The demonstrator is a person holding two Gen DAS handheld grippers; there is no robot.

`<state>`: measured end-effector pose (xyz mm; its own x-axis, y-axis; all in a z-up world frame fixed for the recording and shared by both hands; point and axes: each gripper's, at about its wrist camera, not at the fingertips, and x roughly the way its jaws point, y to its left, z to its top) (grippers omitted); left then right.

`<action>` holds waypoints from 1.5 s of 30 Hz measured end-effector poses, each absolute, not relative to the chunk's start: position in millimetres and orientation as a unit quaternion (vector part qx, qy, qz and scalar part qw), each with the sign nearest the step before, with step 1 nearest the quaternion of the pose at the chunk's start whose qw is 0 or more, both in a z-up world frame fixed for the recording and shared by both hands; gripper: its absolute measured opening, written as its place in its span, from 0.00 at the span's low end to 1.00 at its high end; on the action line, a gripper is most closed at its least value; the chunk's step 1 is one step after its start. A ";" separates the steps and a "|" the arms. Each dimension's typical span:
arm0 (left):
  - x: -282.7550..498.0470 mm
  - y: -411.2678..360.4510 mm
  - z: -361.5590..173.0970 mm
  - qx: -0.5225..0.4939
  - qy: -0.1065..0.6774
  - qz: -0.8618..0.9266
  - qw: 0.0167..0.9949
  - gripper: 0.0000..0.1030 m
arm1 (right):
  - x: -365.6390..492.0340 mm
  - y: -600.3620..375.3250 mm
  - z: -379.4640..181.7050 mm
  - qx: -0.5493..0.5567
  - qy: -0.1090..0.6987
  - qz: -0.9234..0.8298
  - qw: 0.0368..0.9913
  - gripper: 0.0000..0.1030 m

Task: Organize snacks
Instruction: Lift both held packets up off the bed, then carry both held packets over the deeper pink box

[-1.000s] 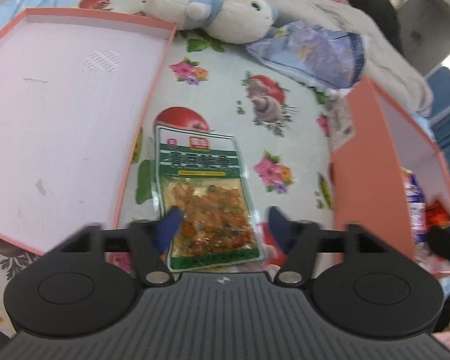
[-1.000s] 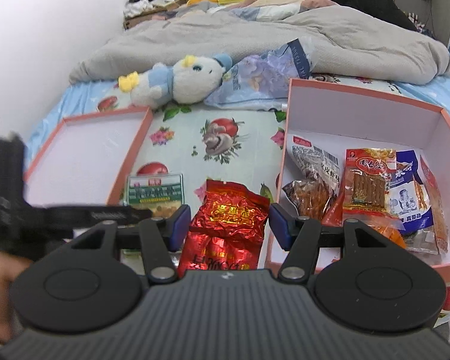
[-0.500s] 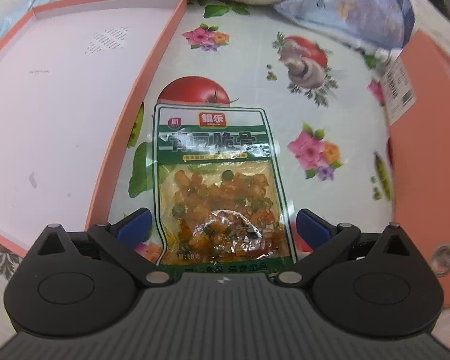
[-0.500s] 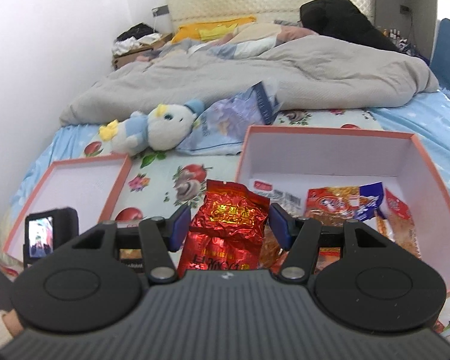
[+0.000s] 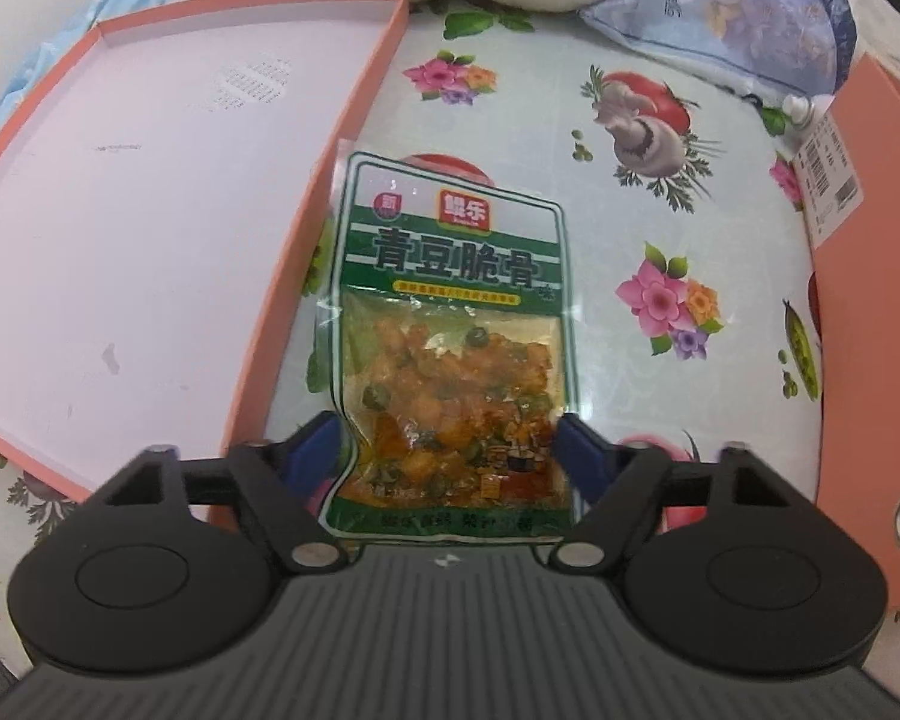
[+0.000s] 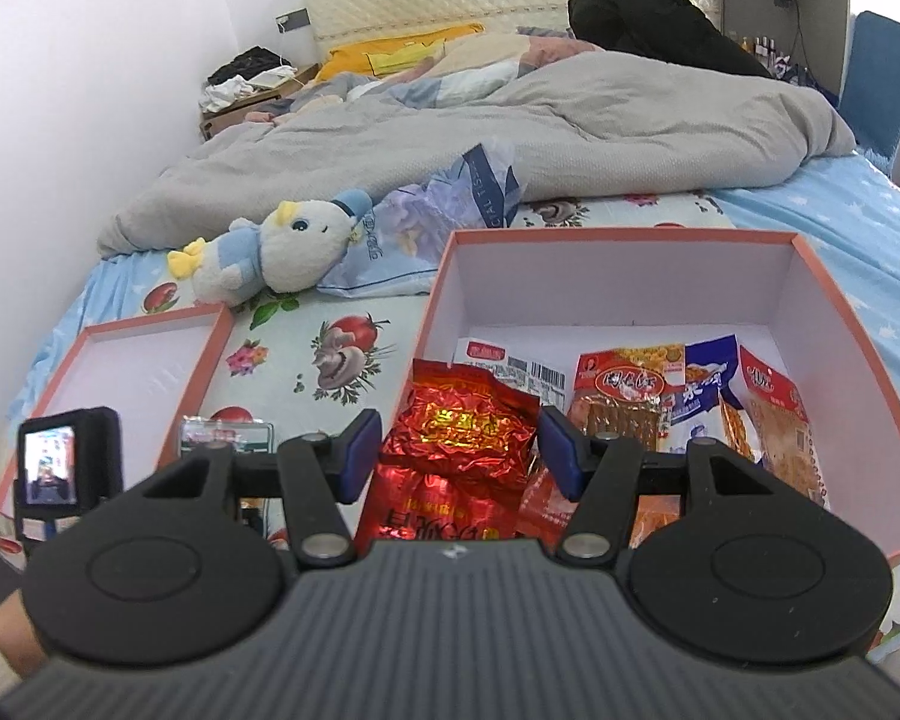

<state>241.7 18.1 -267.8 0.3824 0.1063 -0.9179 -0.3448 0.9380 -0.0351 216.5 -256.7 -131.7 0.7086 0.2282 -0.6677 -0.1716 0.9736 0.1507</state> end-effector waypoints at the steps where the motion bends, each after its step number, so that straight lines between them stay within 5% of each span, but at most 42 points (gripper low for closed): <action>1: 240.7 19.7 -266.4 -0.110 0.536 0.134 0.826 0.68 | 216.9 -256.3 -132.1 0.038 0.366 0.109 0.923 0.58; 10: 232.6 32.3 -259.2 -0.128 0.530 0.122 0.829 0.53 | 217.3 -250.8 -135.3 0.028 0.372 0.107 0.922 0.58; 45: 229.1 -13.3 -42.5 -0.149 0.382 -0.028 0.912 0.52 | 220.2 -245.6 -62.2 0.003 0.302 0.103 0.948 0.58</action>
